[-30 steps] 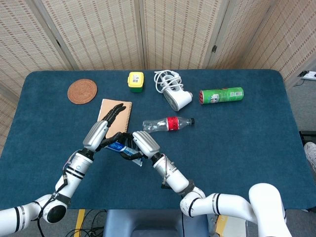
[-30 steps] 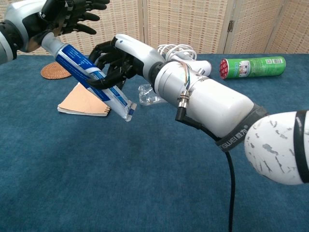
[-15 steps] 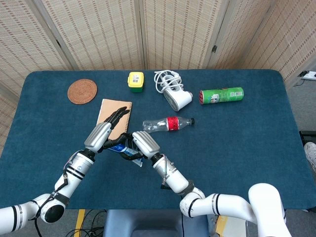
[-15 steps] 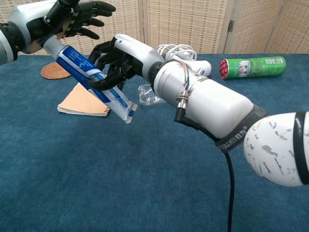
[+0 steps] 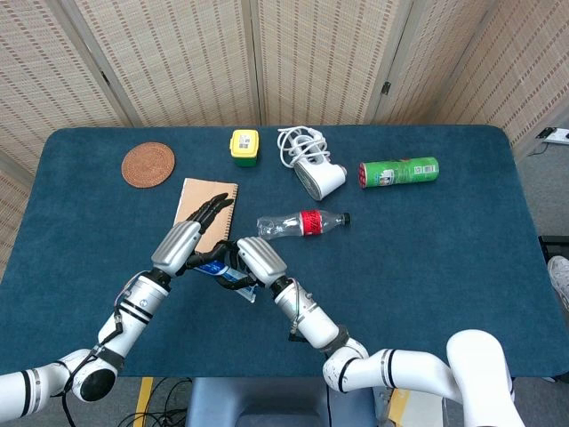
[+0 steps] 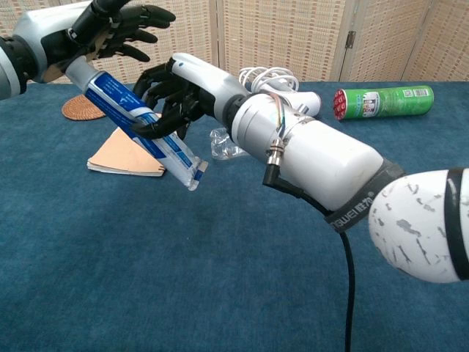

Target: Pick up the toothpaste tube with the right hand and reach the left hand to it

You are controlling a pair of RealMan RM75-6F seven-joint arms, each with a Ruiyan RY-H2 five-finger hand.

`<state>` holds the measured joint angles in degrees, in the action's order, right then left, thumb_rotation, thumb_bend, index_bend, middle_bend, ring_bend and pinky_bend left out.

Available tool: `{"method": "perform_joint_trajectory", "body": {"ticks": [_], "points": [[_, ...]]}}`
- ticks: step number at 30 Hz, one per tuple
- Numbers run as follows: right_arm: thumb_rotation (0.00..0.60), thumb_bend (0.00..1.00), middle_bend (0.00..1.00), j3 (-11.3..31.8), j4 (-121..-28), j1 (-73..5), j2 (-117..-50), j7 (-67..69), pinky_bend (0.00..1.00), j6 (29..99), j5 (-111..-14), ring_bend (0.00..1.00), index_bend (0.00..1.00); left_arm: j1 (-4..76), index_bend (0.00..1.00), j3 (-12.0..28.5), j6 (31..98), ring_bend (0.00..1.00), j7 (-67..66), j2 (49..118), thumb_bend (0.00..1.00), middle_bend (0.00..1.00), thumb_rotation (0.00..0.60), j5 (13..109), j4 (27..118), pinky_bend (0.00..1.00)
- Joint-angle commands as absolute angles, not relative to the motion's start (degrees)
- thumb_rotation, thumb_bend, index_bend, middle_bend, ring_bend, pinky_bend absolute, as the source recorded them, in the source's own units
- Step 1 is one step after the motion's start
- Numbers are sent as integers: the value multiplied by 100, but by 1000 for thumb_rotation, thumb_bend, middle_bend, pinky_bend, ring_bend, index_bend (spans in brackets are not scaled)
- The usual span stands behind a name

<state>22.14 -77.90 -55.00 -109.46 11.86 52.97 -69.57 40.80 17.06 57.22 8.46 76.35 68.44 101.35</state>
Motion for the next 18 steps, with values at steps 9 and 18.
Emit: {"method": "perform_joint_trajectory", "body": {"ticks": [9, 18], "points": [[600, 592, 677, 1741, -8557, -5367, -9642, 197, 625, 4503, -6536, 625, 710, 3807, 0, 1778, 6036, 0, 1385, 7444, 21, 0, 3, 6908, 10010, 150], [600, 430, 573, 1070, -8921, -5762, -8671, -1616, 623, 3880, -5606, 560, 708, 3710, 0, 1665, 5989, 0, 1404, 7379, 21, 0, 2, 6821, 9814, 150]]}}
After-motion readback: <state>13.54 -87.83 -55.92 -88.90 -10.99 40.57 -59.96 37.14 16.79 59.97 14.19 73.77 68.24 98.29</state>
